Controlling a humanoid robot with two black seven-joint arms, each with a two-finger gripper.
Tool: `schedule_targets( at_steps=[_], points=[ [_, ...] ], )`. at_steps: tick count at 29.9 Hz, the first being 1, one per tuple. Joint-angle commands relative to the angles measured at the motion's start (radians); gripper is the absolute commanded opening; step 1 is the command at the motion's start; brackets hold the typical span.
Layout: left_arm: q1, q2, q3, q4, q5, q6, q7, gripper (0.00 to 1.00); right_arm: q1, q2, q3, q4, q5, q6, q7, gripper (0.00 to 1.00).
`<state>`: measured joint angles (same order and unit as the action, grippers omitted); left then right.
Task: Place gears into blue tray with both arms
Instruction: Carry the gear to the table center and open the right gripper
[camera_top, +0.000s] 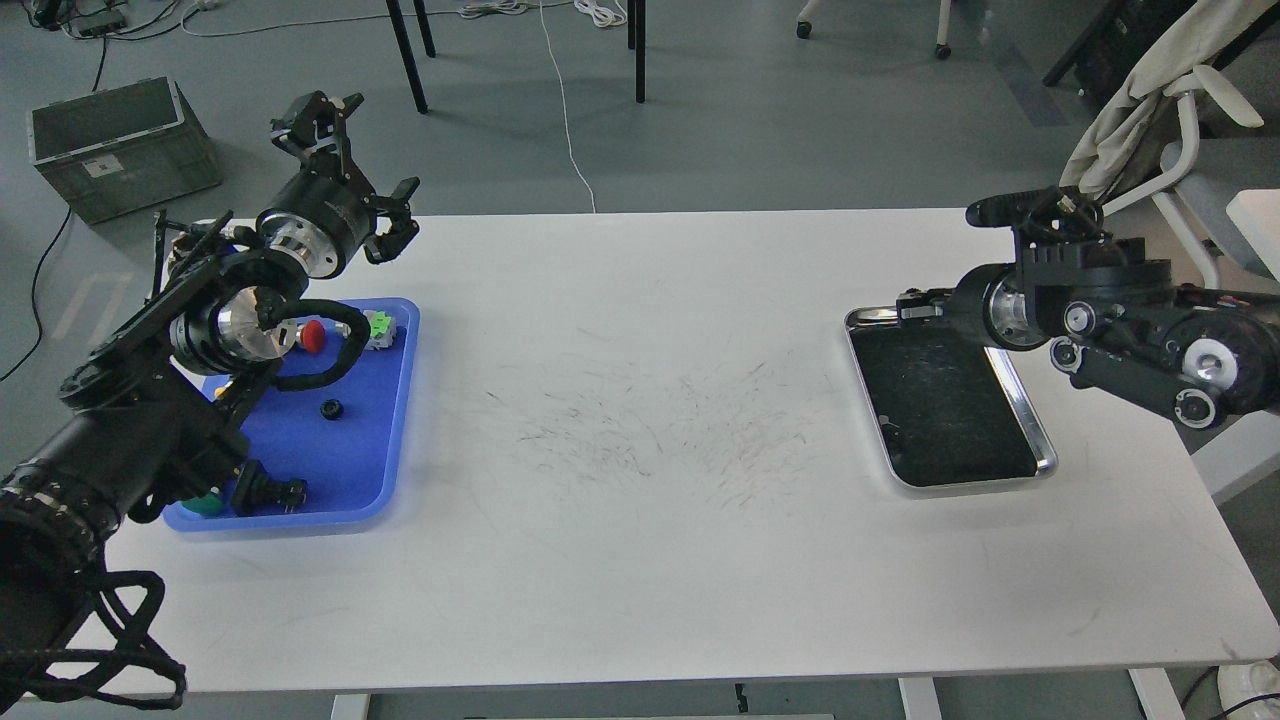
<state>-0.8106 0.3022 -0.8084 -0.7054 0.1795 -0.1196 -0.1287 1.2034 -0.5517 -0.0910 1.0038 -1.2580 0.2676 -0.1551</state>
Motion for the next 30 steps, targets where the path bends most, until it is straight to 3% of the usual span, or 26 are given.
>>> schedule_targets(
  at_steps=[1, 4, 10, 18, 30],
  points=[
    [-0.001, 0.0, 0.0, 0.0, 0.0, 0.0, 0.0, 0.98, 0.044, 0.006, 0.028, 0.051, 0.063, -0.022, 0.011, 0.02],
    [-0.001, 0.002, 0.0, 0.0, 0.0, 0.0, 0.0, 0.98, 0.088, 0.033, 0.028, 0.111, 0.161, -0.022, 0.031, 0.02],
    [-0.002, 0.017, -0.002, 0.0, 0.0, 0.0, 0.001, 0.98, 0.113, 0.22, 0.022, 0.108, 0.269, -0.024, 0.04, 0.02],
    [-0.007, 0.034, -0.002, 0.0, 0.0, 0.0, 0.001, 0.98, 0.039, 0.533, 0.017, -0.062, 0.273, -0.027, 0.098, 0.01],
    [-0.009, 0.034, -0.002, 0.0, 0.0, 0.0, 0.001, 0.98, -0.125, 0.552, 0.019, -0.189, 0.273, -0.076, 0.101, 0.01]
  ],
)
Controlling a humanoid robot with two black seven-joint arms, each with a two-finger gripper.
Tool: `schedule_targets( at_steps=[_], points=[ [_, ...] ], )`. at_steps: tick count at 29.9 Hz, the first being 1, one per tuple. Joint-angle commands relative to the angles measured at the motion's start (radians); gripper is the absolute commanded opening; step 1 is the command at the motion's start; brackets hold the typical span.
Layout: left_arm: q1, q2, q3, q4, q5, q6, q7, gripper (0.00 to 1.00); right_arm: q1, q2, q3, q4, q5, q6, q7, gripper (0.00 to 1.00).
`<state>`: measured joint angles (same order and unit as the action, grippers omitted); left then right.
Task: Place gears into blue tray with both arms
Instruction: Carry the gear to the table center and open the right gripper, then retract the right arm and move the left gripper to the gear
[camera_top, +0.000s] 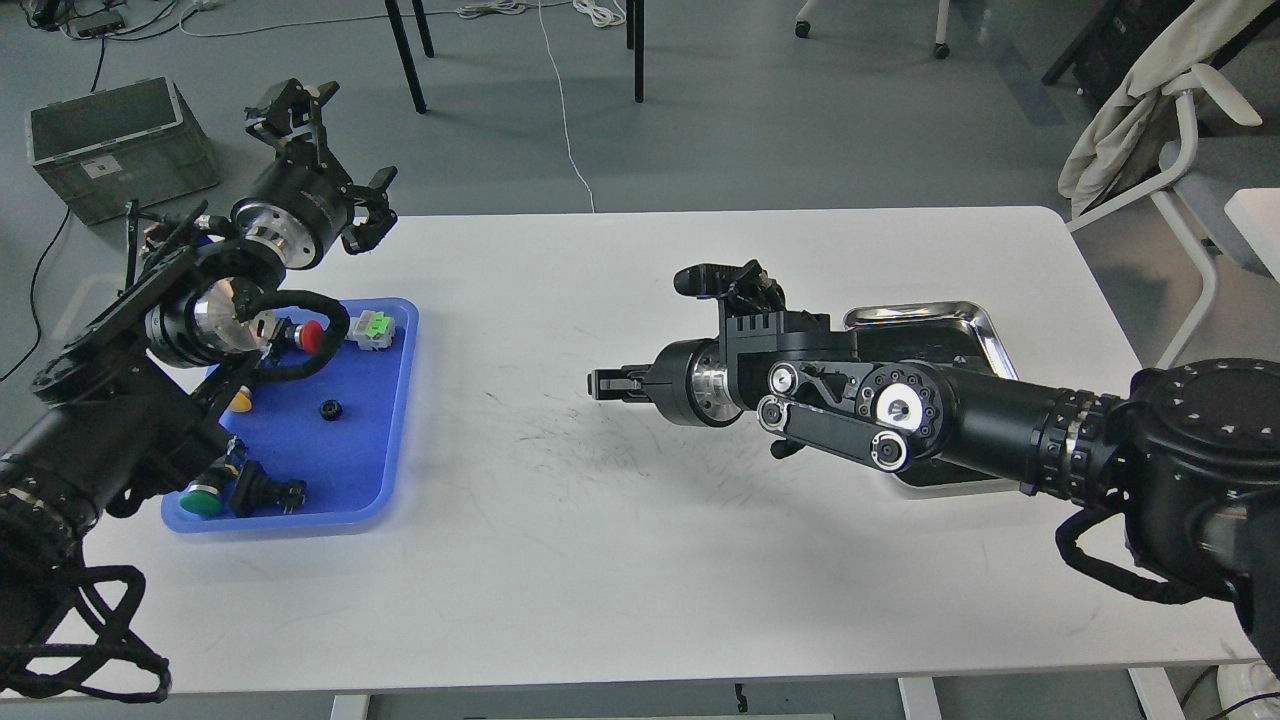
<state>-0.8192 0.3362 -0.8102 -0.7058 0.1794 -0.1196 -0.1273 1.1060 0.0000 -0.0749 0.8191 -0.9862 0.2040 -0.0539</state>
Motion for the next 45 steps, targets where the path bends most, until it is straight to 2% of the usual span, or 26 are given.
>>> schedule_targets(
  at_steps=[1, 14, 17, 19, 20, 22, 23, 30, 36, 42, 45],
  points=[
    [0.002, 0.0, 0.0, 0.0, 0.0, 0.0, 0.0, 0.98, -0.034, 0.0, 0.003, 0.002, 0.003, -0.018, 0.0, 0.01],
    [0.008, -0.003, 0.0, -0.003, 0.0, 0.0, 0.0, 0.98, -0.089, 0.0, 0.003, 0.086, 0.103, -0.069, -0.006, 0.04],
    [0.009, -0.003, 0.002, -0.001, 0.002, 0.0, 0.0, 0.98, -0.087, 0.0, 0.003, 0.1, 0.103, -0.07, -0.006, 0.09],
    [0.009, -0.002, 0.002, -0.001, 0.002, 0.0, 0.0, 0.98, -0.089, 0.0, 0.003, 0.106, 0.103, -0.072, -0.006, 0.22],
    [0.011, 0.0, 0.002, -0.001, 0.002, 0.0, 0.0, 0.98, -0.087, 0.0, 0.003, 0.107, 0.104, -0.072, -0.006, 0.39],
    [0.011, 0.001, 0.002, -0.001, 0.002, 0.0, 0.0, 0.98, -0.089, 0.0, 0.003, 0.109, 0.107, -0.089, -0.006, 0.89],
    [0.011, 0.001, 0.002, -0.001, 0.005, 0.0, 0.0, 0.98, -0.087, 0.0, 0.004, 0.112, 0.107, -0.098, -0.006, 0.92],
    [0.011, 0.003, 0.002, -0.003, 0.055, 0.003, 0.003, 0.98, -0.101, 0.0, 0.027, 0.117, 0.107, -0.106, 0.003, 0.95],
    [0.011, 0.004, 0.008, -0.001, 0.133, 0.023, 0.012, 0.98, -0.143, 0.0, 0.232, 0.091, 0.106, -0.097, 0.002, 0.96],
    [0.002, 0.061, 0.196, -0.007, 0.213, 0.025, 0.011, 0.98, -0.152, 0.0, 0.444, 0.077, 0.107, -0.094, 0.002, 0.96],
    [-0.011, 0.108, 0.229, -0.073, 0.224, 0.026, 0.018, 0.98, -0.172, 0.0, 0.558, 0.086, 0.127, -0.089, 0.005, 0.96]
  ],
)
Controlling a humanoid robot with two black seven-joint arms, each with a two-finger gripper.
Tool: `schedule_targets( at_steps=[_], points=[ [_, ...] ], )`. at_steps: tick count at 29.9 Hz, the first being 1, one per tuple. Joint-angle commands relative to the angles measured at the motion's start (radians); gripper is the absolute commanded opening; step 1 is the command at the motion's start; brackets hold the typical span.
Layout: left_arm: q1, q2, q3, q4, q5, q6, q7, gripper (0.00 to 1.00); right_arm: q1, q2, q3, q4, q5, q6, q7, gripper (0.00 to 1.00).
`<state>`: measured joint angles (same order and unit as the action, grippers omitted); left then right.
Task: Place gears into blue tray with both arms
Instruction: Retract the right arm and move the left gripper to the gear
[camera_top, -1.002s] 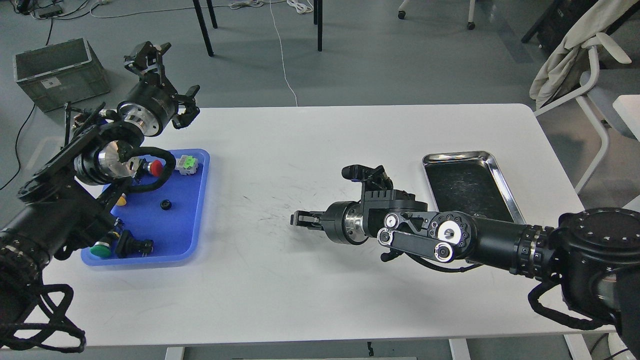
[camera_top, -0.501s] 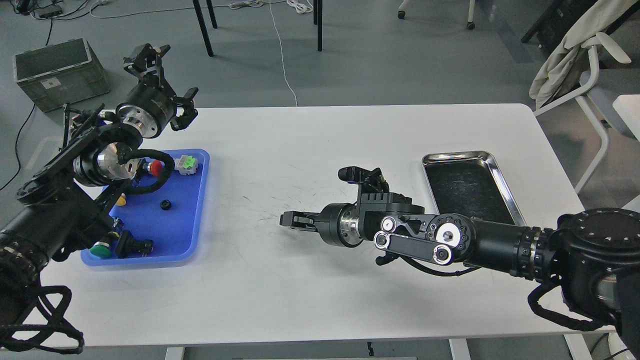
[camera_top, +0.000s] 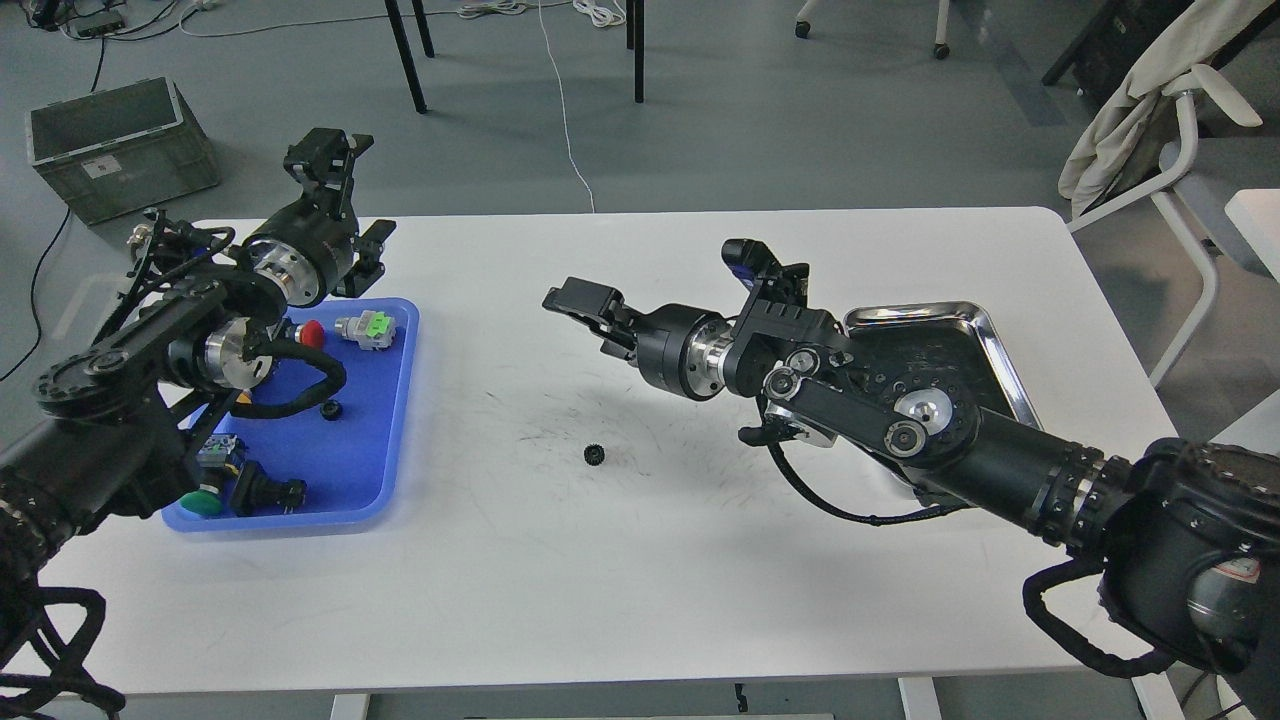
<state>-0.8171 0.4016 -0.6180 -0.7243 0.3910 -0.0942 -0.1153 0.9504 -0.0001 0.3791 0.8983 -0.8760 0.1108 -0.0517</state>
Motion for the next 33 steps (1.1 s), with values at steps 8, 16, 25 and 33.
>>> schedule_targets(
  at_steps=[8, 16, 25, 33],
  points=[
    [-0.022, 0.282, 0.224, -0.426, 0.285, -0.002, 0.066, 0.98, -0.087, -0.201, 0.365, 0.05, 0.216, 0.047, 0.013, 0.96],
    [-0.039, 0.369, 0.219, -0.739, 0.61, 0.007, 0.186, 0.98, -0.186, -0.419, 0.565, 0.031, 0.517, 0.145, 0.053, 0.96],
    [-0.025, 0.278, 0.244, -0.797, 1.043, 0.005, 0.302, 0.98, -0.265, -0.502, 0.623, -0.116, 0.882, 0.248, 0.044, 0.96],
    [-0.017, 0.186, 0.432, -0.782, 1.367, 0.004, 0.347, 0.98, -0.326, -0.497, 0.629, -0.254, 1.013, 0.288, 0.049, 0.97]
  ],
)
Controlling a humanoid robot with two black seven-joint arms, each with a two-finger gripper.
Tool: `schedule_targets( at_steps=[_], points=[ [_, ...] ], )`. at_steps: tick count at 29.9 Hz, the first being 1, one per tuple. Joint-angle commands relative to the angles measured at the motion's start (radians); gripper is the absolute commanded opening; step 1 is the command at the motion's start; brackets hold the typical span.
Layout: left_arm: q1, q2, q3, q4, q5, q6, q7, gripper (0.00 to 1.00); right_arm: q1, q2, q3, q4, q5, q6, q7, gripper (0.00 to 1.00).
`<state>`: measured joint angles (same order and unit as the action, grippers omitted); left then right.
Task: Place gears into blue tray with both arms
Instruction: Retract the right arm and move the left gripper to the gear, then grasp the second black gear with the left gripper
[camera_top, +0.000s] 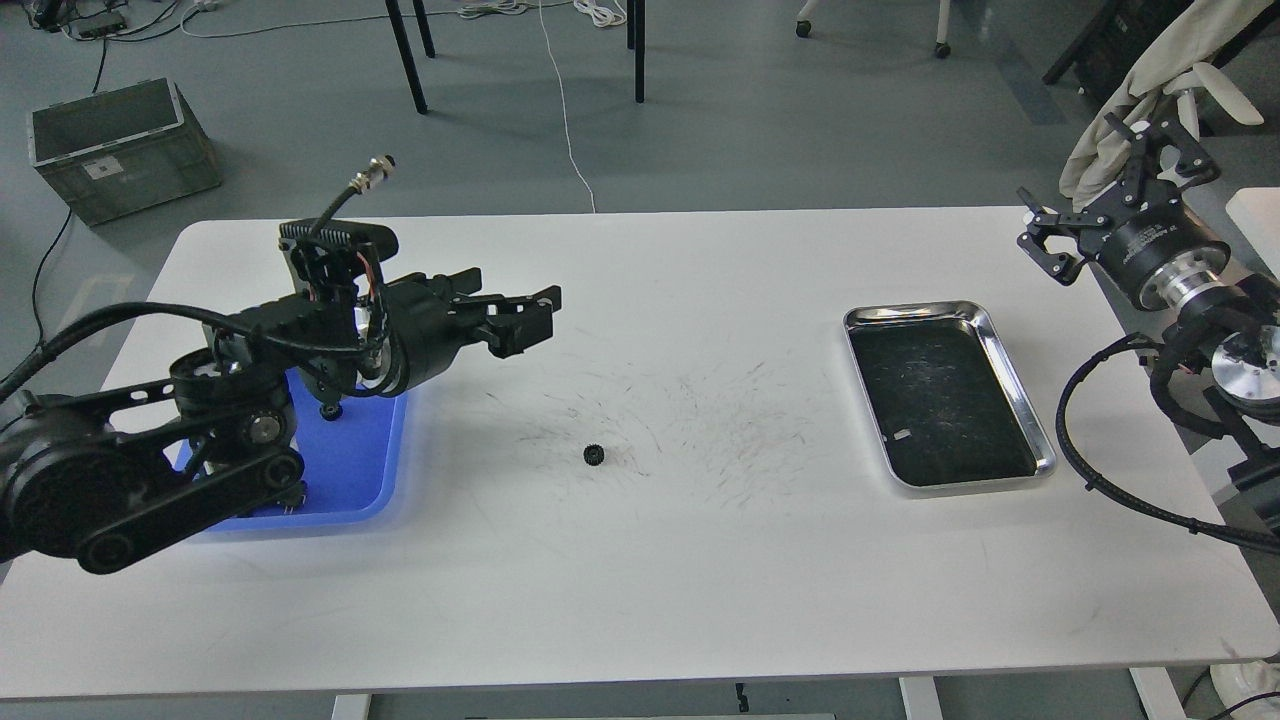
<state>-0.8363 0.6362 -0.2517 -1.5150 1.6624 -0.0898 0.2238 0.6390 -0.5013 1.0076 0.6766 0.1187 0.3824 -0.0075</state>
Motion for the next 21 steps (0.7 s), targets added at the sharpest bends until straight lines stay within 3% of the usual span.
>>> schedule_targets(
  at_steps=[1, 5, 21],
  points=[
    [0.002, -0.061, 0.09, 0.012, 0.13, -0.001, 0.015, 0.98, -0.018, 0.004, 0.0, -0.035, 0.018, 0.016, 0.006, 0.97],
    [0.005, -0.092, 0.18, 0.068, 0.26, 0.002, 0.031, 0.97, -0.022, 0.004, 0.0, -0.049, 0.018, 0.018, 0.009, 0.97],
    [0.121, -0.299, 0.184, 0.233, 0.349, 0.044, 0.031, 0.93, -0.022, 0.004, 0.0, -0.039, 0.018, 0.02, 0.011, 0.98]
  ],
)
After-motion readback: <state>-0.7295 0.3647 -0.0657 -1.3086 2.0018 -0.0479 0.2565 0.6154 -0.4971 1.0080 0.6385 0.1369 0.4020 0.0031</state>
